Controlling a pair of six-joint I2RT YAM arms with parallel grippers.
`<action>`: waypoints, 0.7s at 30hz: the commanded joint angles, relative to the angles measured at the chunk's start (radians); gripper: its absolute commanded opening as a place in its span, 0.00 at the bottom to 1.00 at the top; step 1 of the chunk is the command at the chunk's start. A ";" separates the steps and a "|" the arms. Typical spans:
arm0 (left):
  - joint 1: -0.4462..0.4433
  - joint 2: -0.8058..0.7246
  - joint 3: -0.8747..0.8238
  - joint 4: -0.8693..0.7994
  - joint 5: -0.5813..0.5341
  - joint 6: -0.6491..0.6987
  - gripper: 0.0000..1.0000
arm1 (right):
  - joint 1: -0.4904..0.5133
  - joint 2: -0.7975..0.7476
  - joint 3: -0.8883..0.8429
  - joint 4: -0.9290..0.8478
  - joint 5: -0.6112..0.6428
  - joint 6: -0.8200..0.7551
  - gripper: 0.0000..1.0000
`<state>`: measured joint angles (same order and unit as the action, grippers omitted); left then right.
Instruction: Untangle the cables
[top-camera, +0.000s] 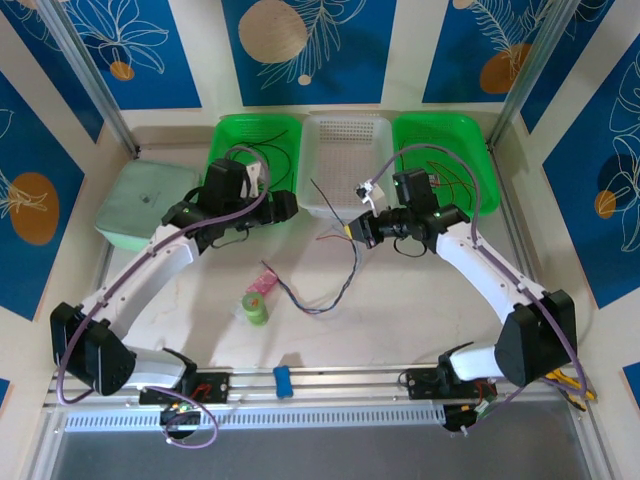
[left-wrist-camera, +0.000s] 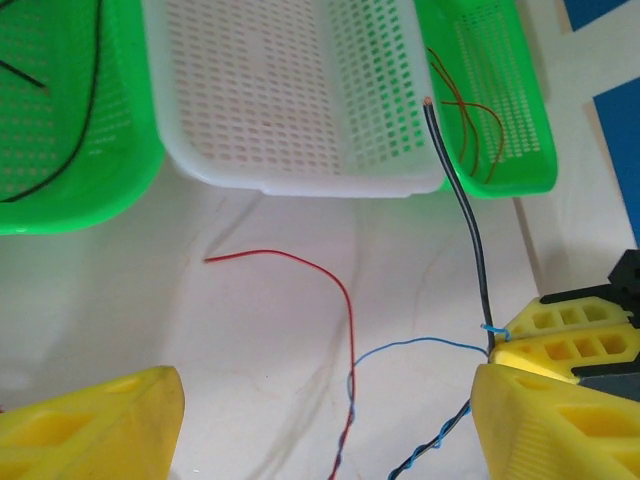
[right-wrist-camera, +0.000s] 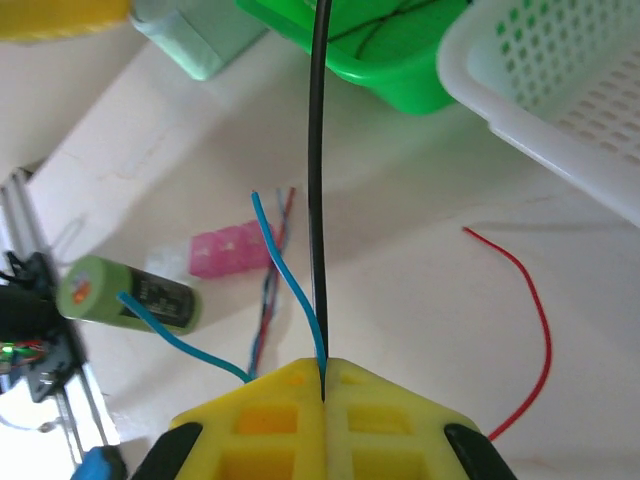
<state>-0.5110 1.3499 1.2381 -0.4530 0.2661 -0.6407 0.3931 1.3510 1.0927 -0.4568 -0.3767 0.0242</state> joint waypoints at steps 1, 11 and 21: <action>-0.039 0.010 0.032 0.058 0.054 -0.034 0.76 | -0.005 -0.023 -0.008 0.029 -0.100 0.039 0.00; -0.096 0.113 0.065 0.214 0.084 -0.105 0.73 | 0.011 -0.049 -0.008 0.007 -0.100 0.031 0.00; -0.124 0.213 0.148 0.236 0.113 -0.111 0.33 | 0.023 -0.077 -0.019 -0.005 -0.068 0.004 0.00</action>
<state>-0.6186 1.5440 1.3441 -0.2417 0.3443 -0.7589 0.4133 1.3125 1.0840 -0.4572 -0.4339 0.0418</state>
